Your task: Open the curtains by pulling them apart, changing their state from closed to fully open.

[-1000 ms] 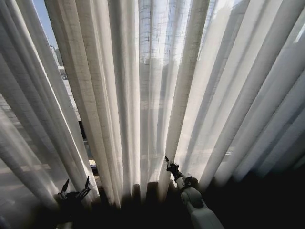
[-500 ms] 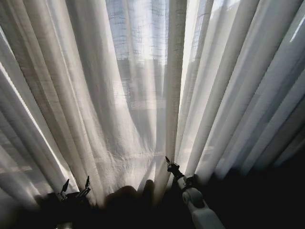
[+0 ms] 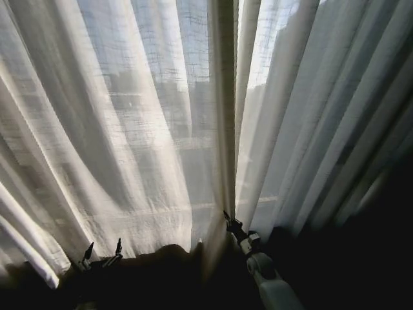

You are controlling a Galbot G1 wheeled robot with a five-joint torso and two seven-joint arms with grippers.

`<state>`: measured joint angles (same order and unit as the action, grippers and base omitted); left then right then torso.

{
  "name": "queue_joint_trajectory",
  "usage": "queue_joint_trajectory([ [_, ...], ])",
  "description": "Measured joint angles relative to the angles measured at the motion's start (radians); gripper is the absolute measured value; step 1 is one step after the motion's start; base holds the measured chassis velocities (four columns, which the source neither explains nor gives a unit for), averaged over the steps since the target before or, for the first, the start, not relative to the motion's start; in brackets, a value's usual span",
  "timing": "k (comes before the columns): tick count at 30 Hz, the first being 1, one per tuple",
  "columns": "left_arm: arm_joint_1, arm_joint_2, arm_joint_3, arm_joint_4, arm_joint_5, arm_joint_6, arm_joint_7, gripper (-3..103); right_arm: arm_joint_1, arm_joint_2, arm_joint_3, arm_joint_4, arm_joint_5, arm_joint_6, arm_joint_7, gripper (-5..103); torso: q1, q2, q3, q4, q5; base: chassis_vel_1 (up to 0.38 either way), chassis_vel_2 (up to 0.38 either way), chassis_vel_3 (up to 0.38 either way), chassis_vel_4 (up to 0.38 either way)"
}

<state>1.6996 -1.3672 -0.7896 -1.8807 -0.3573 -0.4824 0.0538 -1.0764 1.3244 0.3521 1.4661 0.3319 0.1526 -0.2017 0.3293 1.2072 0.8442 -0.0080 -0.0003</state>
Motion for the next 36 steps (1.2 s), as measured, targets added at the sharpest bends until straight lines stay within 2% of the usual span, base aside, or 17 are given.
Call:
queue_joint_trajectory([
  [36, 0.000, 0.000, 0.000, 0.000, 0.000, 0.000, 0.000, 100, -0.009, 0.003, 0.007, 0.008, 0.001, 0.004, -0.035, 0, 0.000, 0.000, 0.000, -0.0001, 0.0002, -0.353, -0.349, 0.348, 0.350],
])
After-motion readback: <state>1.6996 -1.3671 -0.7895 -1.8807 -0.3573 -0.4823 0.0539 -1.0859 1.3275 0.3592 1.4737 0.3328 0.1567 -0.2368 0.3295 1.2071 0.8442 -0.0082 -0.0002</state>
